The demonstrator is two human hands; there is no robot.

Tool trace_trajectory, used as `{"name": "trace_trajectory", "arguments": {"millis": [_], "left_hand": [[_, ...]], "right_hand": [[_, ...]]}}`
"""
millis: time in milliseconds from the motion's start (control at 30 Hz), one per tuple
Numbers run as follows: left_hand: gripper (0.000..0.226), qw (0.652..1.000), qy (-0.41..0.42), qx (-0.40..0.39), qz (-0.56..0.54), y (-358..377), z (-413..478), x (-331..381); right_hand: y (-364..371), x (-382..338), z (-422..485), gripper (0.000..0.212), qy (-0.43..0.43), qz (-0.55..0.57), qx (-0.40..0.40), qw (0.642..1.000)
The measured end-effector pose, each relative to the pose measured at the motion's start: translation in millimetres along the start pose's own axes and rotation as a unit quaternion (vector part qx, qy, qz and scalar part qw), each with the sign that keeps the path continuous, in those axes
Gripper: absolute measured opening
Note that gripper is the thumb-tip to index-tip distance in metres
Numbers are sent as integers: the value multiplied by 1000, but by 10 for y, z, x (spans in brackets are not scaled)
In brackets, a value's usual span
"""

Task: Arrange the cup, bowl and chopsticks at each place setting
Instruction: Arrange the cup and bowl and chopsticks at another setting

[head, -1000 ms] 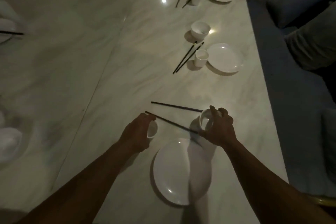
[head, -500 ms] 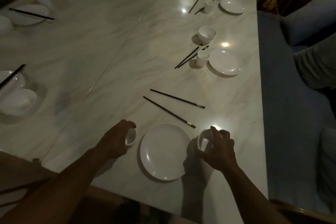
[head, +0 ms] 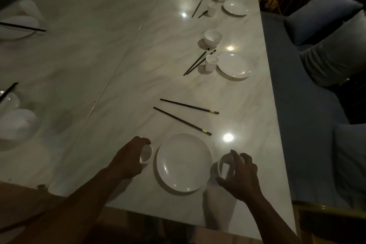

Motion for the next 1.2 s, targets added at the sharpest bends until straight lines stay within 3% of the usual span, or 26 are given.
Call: {"name": "trace_trajectory", "arguments": {"millis": [667, 1000, 1100, 1200], "left_hand": [[73, 999, 52, -10, 6, -56, 78, 18], [73, 997, 65, -25, 17, -74, 75, 45], [81, 996, 65, -51, 44, -70, 100, 52], [99, 991, 39, -101, 74, -35, 158, 57]], "right_hand": [[115, 167, -75, 127, 36, 31, 43, 998], [99, 133, -104, 127, 45, 46, 17, 998], [84, 125, -80, 131, 50, 34, 1, 998], [-57, 73, -24, 120, 71, 16, 14, 997]]}}
Point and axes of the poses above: each hand's wrist, its own z-axis towards the middle knuckle, its own y-axis out of the palm, x = y × z, the point moved 10 cm from there along z, towards the middle knuckle, and after that the axes turned 11 degrees about -x, right-handed, at the moved point
